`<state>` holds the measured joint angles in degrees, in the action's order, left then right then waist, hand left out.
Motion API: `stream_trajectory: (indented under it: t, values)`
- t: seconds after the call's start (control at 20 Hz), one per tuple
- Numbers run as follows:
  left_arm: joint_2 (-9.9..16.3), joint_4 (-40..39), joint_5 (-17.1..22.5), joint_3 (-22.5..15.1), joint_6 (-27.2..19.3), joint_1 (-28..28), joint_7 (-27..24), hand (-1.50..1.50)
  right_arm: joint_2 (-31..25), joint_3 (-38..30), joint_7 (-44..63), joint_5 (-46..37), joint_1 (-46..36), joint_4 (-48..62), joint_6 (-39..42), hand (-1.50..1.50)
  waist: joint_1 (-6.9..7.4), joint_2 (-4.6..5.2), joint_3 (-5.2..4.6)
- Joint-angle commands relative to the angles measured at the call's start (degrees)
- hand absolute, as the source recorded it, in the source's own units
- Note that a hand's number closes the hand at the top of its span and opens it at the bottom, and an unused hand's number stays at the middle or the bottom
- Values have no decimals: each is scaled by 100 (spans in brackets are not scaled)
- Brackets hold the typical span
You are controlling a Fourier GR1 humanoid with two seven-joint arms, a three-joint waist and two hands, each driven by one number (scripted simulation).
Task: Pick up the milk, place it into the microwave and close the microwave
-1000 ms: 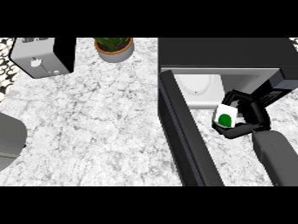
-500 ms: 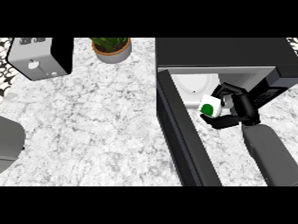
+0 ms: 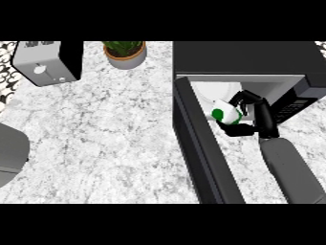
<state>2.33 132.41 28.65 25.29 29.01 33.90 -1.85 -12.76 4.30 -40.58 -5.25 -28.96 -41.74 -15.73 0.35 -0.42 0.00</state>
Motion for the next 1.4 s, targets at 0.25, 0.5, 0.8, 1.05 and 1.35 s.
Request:
stream_trajectory:
  t: [0.25, 0.5, 0.8, 1.05, 1.35]
  values:
    - [141, -62, 68, -9, -35, -302, 66, -150, 3, 80, 635, -457, -1414, 521, -962, 150, 669, 234, 9]
    - [250, -155, 8, -50, 0, -415, 139, -150, -252, 188, 460, -684, -1301, 455, -1647, 150, 766, 283, 10]
    - [279, -264, -54, -95, 32, -546, 121, -150, -431, 347, 419, -986, -1151, 579, -2429, 150, 897, 308, 5]
    - [283, -320, -65, -183, 47, -659, 136, -150, -529, 261, 1036, -1139, -1183, 943, -3117, -150, 1013, 342, 0]
    - [443, -415, -274, -130, -18, -888, 192, -150, -480, 551, 1159, -1380, -1162, 933, -3190, -150, 1043, 363, 24]
